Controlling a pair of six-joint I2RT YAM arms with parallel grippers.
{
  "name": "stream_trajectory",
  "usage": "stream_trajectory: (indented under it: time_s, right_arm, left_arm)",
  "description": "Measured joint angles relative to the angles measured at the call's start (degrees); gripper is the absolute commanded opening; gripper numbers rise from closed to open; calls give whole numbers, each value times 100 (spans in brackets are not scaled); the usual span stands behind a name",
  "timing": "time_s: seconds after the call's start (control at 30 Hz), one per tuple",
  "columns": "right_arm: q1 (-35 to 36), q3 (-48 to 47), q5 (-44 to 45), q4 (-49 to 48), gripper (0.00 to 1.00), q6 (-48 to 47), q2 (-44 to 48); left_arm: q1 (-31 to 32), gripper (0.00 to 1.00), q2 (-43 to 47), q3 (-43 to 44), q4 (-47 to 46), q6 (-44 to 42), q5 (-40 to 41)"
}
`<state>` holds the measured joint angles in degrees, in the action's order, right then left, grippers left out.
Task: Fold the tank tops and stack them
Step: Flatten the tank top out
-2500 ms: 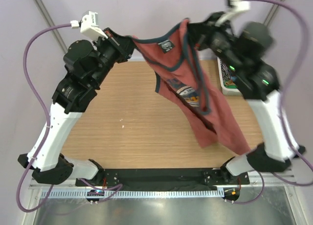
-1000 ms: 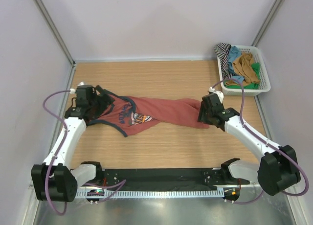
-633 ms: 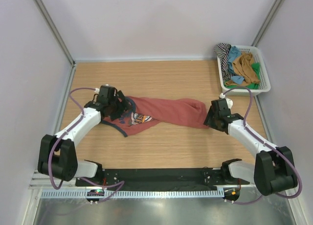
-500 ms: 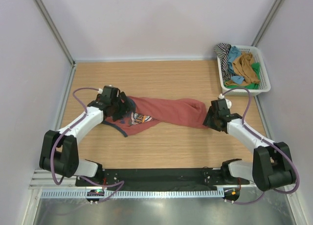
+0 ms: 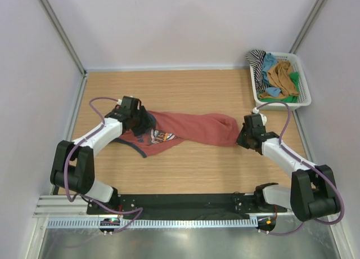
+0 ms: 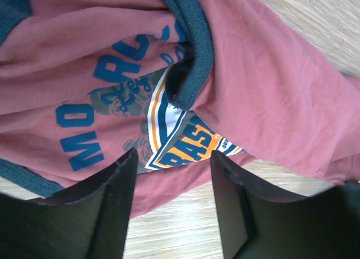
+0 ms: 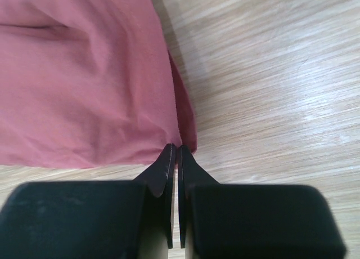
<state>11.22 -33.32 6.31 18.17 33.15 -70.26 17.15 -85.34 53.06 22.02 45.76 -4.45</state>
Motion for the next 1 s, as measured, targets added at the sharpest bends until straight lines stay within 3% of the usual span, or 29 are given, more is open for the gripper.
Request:
stream_trajectory:
  time_s: [0.2,0.63,0.67,0.77,0.8,0.83,1.0]
  right_arm:
    - [-11,-35,13,46,1,-2,216]
    - [-20,-90,-11,138,1,-2,369]
    - [-20,-96,-11,149,1,-2,393]
    - [-22,-114,-11,186,1,-2,463]
    - [-22,-120,-11,203,1,-2,481]
    - [-22,-122,-11,214,1,-2,501]
    - [-22,-201,-9,367,1,-11,592]
  left_arm:
    - [26,46,-330,153,-39,-17,-57]
    - [37,46,-1353,791,-33,-122,-13]
    - [37,43,-1419,841,-35,-122,-13]
    - [37,23,-1681,1014,-44,-122,-17]
    - [37,9,-1777,1062,-42,-125,-20]
    - [37,2,-1847,1086,-42,-140,-26]
    - [37,0,-1884,1095,-28,-166,-33]
